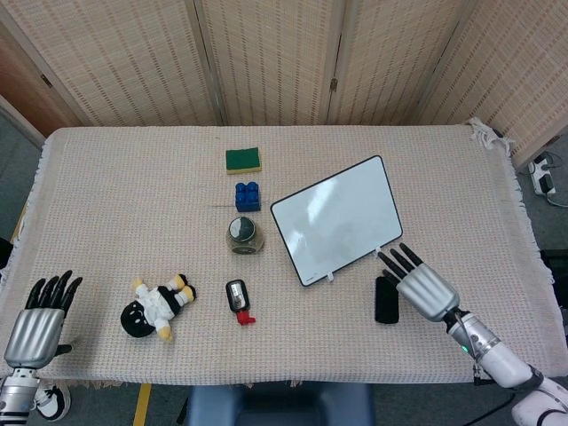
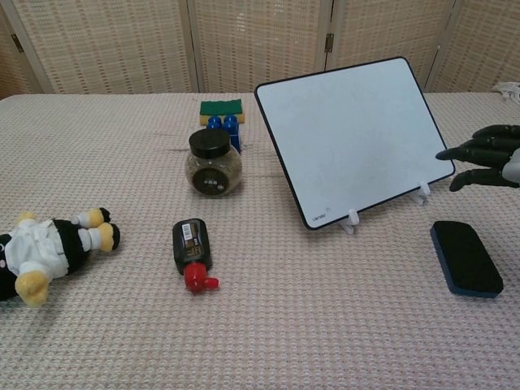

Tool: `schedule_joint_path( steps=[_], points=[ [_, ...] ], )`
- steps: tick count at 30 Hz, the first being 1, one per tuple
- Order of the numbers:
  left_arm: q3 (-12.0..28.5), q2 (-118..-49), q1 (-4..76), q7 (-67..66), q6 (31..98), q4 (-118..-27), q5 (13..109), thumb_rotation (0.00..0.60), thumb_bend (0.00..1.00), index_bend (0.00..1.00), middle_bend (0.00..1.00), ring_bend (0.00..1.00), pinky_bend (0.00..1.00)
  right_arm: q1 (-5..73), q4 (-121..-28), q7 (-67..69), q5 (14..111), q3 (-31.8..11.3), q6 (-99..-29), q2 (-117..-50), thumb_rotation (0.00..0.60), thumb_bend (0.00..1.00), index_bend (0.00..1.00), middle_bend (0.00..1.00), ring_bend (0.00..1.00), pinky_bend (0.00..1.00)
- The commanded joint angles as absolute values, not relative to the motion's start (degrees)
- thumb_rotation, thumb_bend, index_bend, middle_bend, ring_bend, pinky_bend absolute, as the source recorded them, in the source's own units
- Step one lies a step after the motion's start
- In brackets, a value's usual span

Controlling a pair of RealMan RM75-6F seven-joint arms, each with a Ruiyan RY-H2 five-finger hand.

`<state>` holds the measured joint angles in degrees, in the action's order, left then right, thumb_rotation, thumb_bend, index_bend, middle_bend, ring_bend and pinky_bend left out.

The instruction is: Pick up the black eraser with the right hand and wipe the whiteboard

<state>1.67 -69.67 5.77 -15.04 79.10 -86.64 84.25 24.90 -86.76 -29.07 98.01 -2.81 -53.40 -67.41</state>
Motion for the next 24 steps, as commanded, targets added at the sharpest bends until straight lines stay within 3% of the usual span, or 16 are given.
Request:
schedule_joint_path(
  steps=[1,10,24],
  points=[
    [2.21,-69.95,6.19,-15.32,78.24,-86.13,82.92,0.6,0.12,0.0,0.0,0.0,0.0,26.18,-85.51,-27.98,99.3,-1.59,-52.65,-68.62,0.6,0.32,0.22,0.0,0.0,0.0],
    [2.27,-70.29,6.66,-15.63,77.4,-85.56,81.25,0.6,0.12,0.0,0.0,0.0,0.0,26.6,-82.92,-25.74,102.3,2.65,-54.19,-69.46,0.6,0.32,0.22,0.0,0.0,0.0],
    [2.01,-70.42,7.37,-15.78,76.51,-85.35,80.08,0.6,0.12,0.0,0.0,0.0,0.0,27.5,-79.13,-24.52,102.82,4.71,-55.6,-72.52,0.6,0.32,0.22,0.0,0.0,0.0]
  ],
)
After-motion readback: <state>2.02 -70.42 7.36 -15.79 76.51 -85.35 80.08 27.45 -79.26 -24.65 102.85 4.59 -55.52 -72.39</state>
